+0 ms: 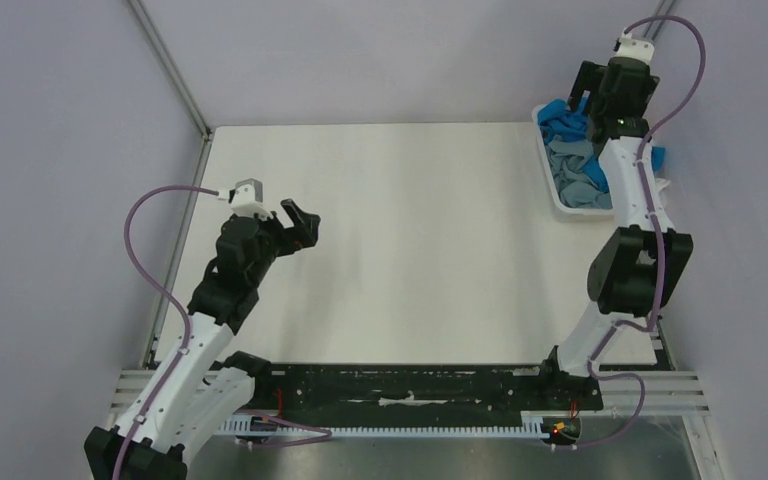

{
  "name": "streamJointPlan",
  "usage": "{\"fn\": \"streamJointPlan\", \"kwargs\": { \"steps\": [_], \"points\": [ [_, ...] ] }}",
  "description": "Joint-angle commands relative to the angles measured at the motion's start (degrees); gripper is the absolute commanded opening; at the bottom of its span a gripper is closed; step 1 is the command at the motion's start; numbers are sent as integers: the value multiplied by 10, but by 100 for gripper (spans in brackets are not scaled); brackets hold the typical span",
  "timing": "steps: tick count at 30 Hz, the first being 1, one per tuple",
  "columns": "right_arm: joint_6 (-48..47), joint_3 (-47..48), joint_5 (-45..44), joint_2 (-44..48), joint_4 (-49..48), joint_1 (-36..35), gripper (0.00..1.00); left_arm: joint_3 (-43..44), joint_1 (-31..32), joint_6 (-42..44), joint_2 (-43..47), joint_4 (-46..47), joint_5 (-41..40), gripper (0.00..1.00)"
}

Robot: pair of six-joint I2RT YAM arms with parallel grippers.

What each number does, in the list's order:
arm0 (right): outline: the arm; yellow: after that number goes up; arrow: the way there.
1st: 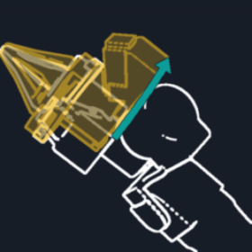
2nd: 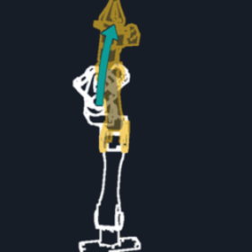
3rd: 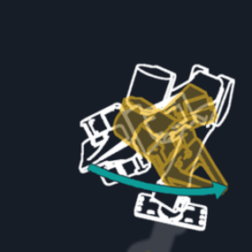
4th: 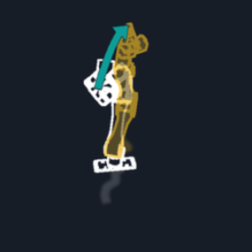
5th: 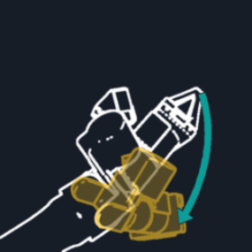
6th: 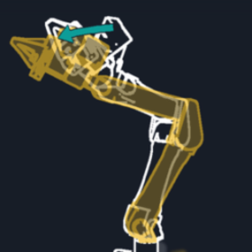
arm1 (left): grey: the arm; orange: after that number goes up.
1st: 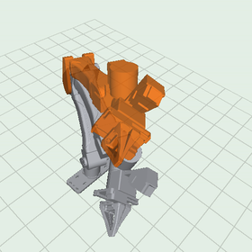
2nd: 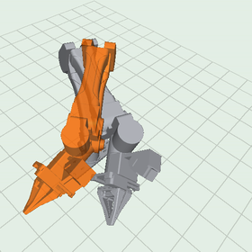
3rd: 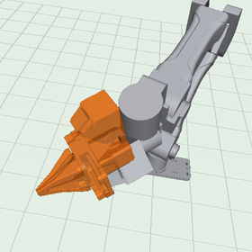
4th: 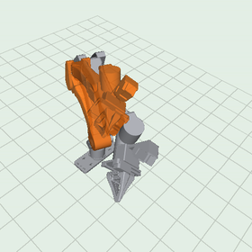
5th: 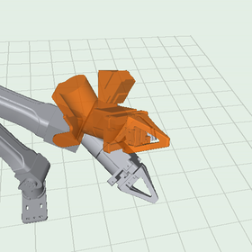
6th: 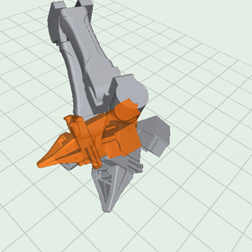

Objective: Fold and stack the t-shirts
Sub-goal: Grab crumpled tshirt from bin with the right arm

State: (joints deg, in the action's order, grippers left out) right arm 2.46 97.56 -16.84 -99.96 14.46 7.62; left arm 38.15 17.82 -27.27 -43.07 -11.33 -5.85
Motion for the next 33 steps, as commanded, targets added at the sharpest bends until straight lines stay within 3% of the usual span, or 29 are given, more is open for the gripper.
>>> {"fn": "streamJointPlan", "kwargs": {
  "steps": [1, 10, 17, 24, 30, 33],
  "points": [
    [3, 101, 24, -86, 55, 44, 98, -12, 2, 14, -13, 39, -18, 99],
    [50, 113, 36, -166, 15, 68, 98, -24, 2, 5, -56, 68, -5, 99],
    [145, 57, 17, -181, -107, 86, 99, -30, 2, 3, -57, 69, -16, 98],
    [182, 88, 24, -239, -140, 87, 99, -33, 2, 3, -50, 65, -29, 99],
    [190, 125, 36, -289, -154, 87, 91, -34, 2, 2, -50, 64, -42, 98],
    [194, 125, 32, -295, -164, 88, 70, -34, 2, 0, -55, 63, -46, 98]
  ]
}}
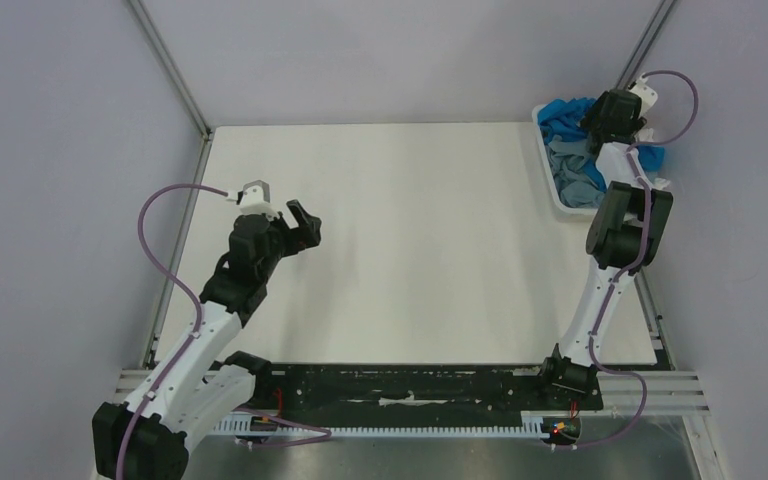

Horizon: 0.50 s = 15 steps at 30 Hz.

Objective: Fold and stack the t-shirts
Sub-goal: Grab crumpled tshirt from bin with the right arm

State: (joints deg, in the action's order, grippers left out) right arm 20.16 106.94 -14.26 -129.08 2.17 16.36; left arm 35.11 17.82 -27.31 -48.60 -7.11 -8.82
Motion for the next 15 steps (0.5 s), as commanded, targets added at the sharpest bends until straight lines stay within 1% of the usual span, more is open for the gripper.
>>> {"fn": "streamJointPlan", "kwargs": {
  "steps": [1, 3, 5, 7, 8, 9, 15],
  "points": [
    [19, 29, 1, -4, -44, 1, 59, -2, 2, 1, -1, 20, -16, 99],
    [24, 25, -8, 2, -48, 1, 46, -1, 2, 1, -5, 20, -16, 98],
    [24, 23, -10, 10, -54, 1, 39, -1, 2, 1, -7, 20, -15, 98],
    [22, 23, -8, 19, -60, 0, 27, -1, 2, 1, -8, 21, -16, 98],
    [22, 24, -6, 26, -64, 0, 5, 0, 2, 0, -8, 22, -15, 98],
    [21, 23, -8, 32, -68, 0, 0, 0, 2, 0, -8, 22, -16, 98],
    [4, 27, 12, 78, -83, 0, 0, -1, 2, 1, -6, 22, -18, 99]
  ]
}}
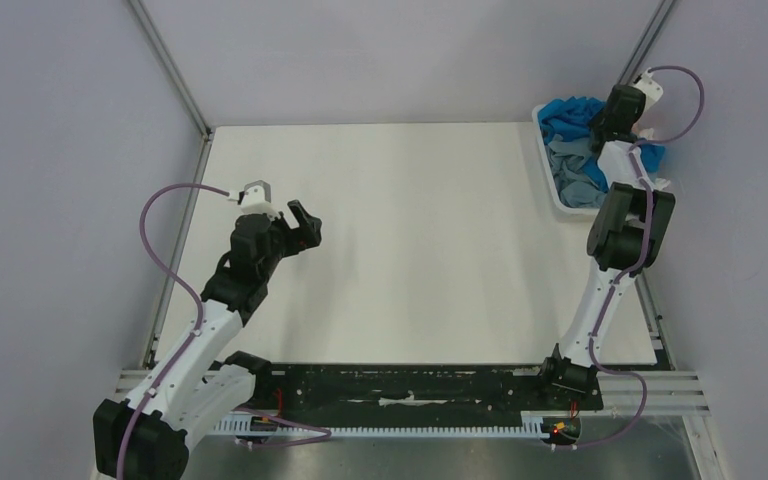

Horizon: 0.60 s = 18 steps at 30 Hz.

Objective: Fold and stack the t-shirts
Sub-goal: Grab crumpled tshirt from bin with the right arm

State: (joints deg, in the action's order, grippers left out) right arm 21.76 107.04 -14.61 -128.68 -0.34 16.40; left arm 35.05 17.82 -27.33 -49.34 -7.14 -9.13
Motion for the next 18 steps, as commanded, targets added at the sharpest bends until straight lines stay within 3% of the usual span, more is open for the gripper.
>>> {"fn": "streamJointPlan", "kwargs": {
  "steps": [1, 10, 18],
  "points": [
    [-17, 25, 19, 86, -61, -1, 0, 0, 2, 2, 1, 23, -15, 99],
    [-46, 33, 55, 194, -126, -1, 0, -1, 2, 1, 7, 24, -9, 98],
    [8, 132, 194, 236, -237, -17, 0, -1, 2, 1, 14, 26, -5, 99]
  ]
}}
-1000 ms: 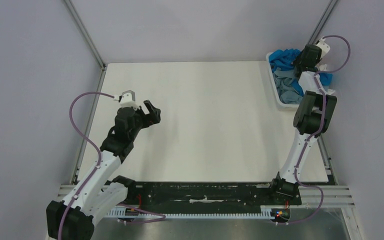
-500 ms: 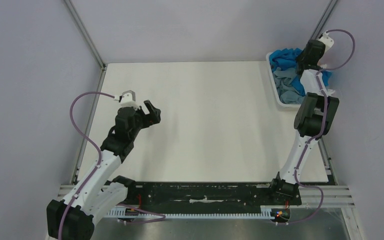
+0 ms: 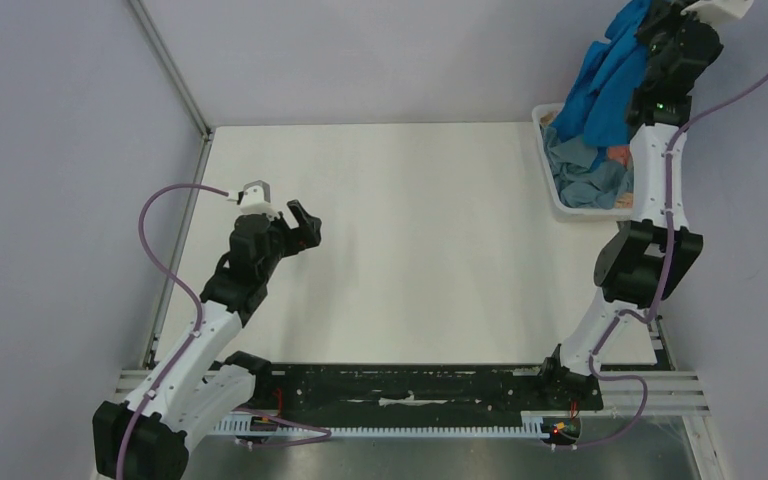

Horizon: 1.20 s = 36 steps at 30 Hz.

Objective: Fold and stack the t-shirts
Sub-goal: Grab crumpled tshirt from bin with the right arm, then move the tshirt to the center of the board

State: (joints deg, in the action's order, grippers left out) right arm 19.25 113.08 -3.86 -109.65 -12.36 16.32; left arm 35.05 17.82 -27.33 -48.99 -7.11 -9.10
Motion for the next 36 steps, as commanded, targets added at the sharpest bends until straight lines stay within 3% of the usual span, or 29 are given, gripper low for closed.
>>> {"fn": "streamJointPlan", "kwargs": {
  "steps": [1, 4, 9, 14, 19, 23, 28, 30, 31, 32, 34, 35, 36],
  "points": [
    [34, 95, 100, 48, -110, -27, 0, 0, 2, 1, 12, 26, -3, 99],
    [36, 110, 165, 70, -120, -66, 0, 3, 2, 0, 19, 21, 5, 99],
    [30, 79, 192, 132, -148, -146, 0, 0, 2, -6, 36, 18, 8, 99],
    [77, 63, 271, 165, -156, -239, 0, 12, 1, -23, 48, -5, 15, 99],
    [77, -56, 262, 240, -156, -306, 0, 33, 2, -62, 81, -61, 9, 99],
    [44, -246, 246, 340, -132, -327, 4, 27, 2, -105, 127, -113, -15, 99],
    [1, -622, 68, 484, -79, -327, 21, 17, 2, -172, 161, -226, -89, 99],
    [2, -747, -12, 502, -38, -326, 29, 12, 2, -195, 162, -266, -101, 99],
    [-2, -787, -50, 502, -21, -324, 38, 11, 2, -202, 158, -282, -100, 99],
    [-5, -820, -85, 499, 0, -323, 53, 10, 2, -205, 152, -290, -92, 98],
    [-14, -834, -140, 495, 60, -322, 76, 9, 2, -198, 134, -289, -46, 98],
    [-18, -825, -164, 496, 97, -323, 95, 7, 2, -196, 118, -282, -15, 98],
    [-26, -818, -177, 502, 117, -323, 98, 1, 3, -190, 103, -270, 14, 96]
  ]
}}
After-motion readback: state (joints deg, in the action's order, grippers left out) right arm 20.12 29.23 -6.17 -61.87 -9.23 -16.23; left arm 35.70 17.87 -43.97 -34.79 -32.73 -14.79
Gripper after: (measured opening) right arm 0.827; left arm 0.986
